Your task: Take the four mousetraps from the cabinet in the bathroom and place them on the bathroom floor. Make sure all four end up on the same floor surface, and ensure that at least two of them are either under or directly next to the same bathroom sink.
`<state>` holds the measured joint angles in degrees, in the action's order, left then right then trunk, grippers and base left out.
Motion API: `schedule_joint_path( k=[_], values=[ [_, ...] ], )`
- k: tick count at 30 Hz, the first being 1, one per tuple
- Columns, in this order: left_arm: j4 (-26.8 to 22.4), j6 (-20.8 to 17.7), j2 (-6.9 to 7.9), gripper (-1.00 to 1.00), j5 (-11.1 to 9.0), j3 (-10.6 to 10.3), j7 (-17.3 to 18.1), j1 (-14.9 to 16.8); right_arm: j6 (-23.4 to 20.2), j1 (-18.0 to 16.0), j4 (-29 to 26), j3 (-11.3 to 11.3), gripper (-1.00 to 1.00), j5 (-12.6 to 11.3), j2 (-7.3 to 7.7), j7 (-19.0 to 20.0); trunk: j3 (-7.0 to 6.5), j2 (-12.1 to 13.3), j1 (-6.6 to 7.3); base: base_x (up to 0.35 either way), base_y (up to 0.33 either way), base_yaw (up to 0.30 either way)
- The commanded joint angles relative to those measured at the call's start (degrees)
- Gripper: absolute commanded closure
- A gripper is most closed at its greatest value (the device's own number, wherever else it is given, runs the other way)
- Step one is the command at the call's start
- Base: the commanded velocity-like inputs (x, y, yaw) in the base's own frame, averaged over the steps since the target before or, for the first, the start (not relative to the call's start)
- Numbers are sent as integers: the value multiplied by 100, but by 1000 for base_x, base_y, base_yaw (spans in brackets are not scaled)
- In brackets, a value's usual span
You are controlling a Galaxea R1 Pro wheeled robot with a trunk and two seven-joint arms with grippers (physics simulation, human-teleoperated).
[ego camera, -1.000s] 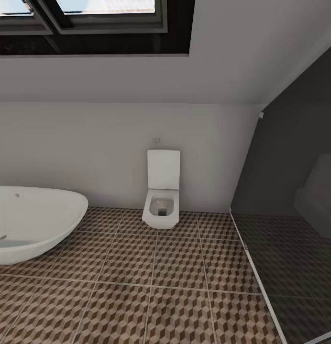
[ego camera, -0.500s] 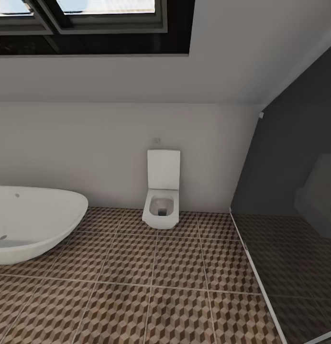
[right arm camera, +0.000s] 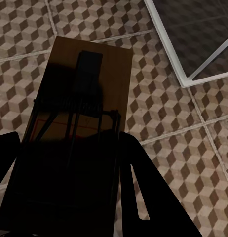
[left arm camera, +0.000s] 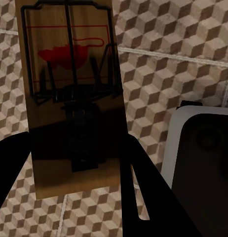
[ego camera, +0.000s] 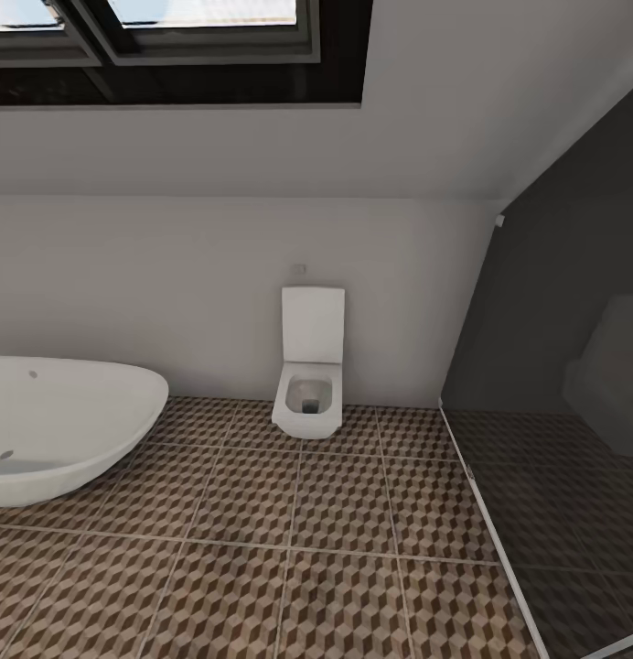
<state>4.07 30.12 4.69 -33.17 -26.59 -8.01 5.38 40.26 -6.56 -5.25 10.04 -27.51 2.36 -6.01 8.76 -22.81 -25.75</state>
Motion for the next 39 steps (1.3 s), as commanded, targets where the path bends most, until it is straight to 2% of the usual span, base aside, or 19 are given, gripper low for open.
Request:
schedule_joint_path(
  k=[1,39],
  values=[
    [14,20,-3,100,12,-40,-34,7,9,-3,-2,51,100,-11,1,-50,11,-11,-3,0,0,0],
    [14,21,-3,100,12,-40,-34,7,9,-3,2,51,100,-10,1,-50,11,-11,-3,0,0,0]
  ],
)
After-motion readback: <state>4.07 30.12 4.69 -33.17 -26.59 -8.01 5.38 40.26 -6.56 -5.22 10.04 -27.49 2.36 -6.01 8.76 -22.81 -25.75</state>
